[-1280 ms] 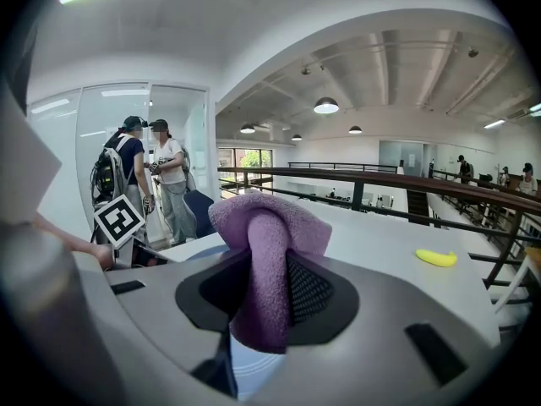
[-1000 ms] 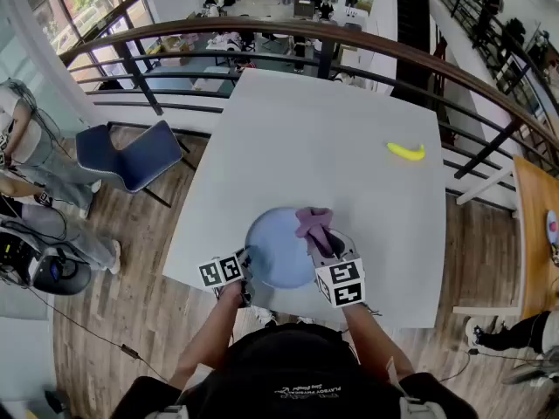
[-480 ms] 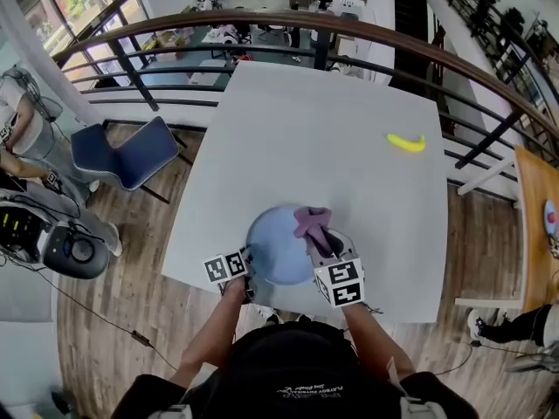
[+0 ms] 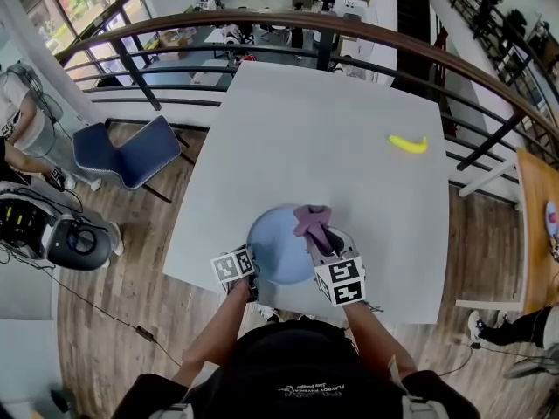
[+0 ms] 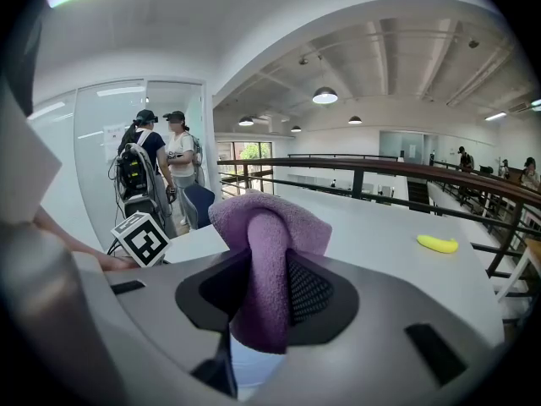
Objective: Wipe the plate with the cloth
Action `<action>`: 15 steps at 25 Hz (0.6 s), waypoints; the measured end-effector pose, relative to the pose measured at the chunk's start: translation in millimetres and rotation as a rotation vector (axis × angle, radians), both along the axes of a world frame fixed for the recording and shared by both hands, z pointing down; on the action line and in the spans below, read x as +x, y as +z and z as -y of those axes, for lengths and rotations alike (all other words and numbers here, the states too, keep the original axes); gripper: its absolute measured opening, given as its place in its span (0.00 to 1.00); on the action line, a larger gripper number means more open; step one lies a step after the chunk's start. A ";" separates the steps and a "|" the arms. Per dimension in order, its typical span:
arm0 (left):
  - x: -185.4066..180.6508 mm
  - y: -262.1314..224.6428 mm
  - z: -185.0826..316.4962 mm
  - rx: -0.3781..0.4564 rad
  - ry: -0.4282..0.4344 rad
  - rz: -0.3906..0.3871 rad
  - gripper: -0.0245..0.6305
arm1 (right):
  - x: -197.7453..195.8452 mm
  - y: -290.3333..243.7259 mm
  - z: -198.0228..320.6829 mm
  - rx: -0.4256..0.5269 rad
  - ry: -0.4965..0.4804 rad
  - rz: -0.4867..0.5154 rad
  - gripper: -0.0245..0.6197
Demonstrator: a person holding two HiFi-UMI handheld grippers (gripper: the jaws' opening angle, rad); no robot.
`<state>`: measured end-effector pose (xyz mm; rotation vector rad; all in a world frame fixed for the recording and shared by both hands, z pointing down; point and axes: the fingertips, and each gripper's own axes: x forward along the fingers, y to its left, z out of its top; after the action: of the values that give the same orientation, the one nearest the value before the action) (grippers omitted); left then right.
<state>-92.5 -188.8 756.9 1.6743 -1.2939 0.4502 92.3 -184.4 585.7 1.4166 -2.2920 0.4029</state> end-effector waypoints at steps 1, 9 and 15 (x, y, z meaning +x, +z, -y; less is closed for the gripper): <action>-1.0 -0.1 0.8 0.007 -0.003 0.007 0.16 | 0.2 0.4 0.0 0.001 -0.001 0.000 0.22; -26.6 -38.3 8.2 0.141 -0.037 0.100 0.25 | -8.5 -6.3 -3.1 0.010 -0.027 0.001 0.22; -53.9 -110.3 23.2 0.308 -0.040 0.101 0.20 | -39.3 -21.3 2.3 0.037 -0.040 0.011 0.22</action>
<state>-146.4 -211.9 646.6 1.8944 -1.5284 0.3268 53.0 -186.7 564.4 1.3871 -2.3441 0.3594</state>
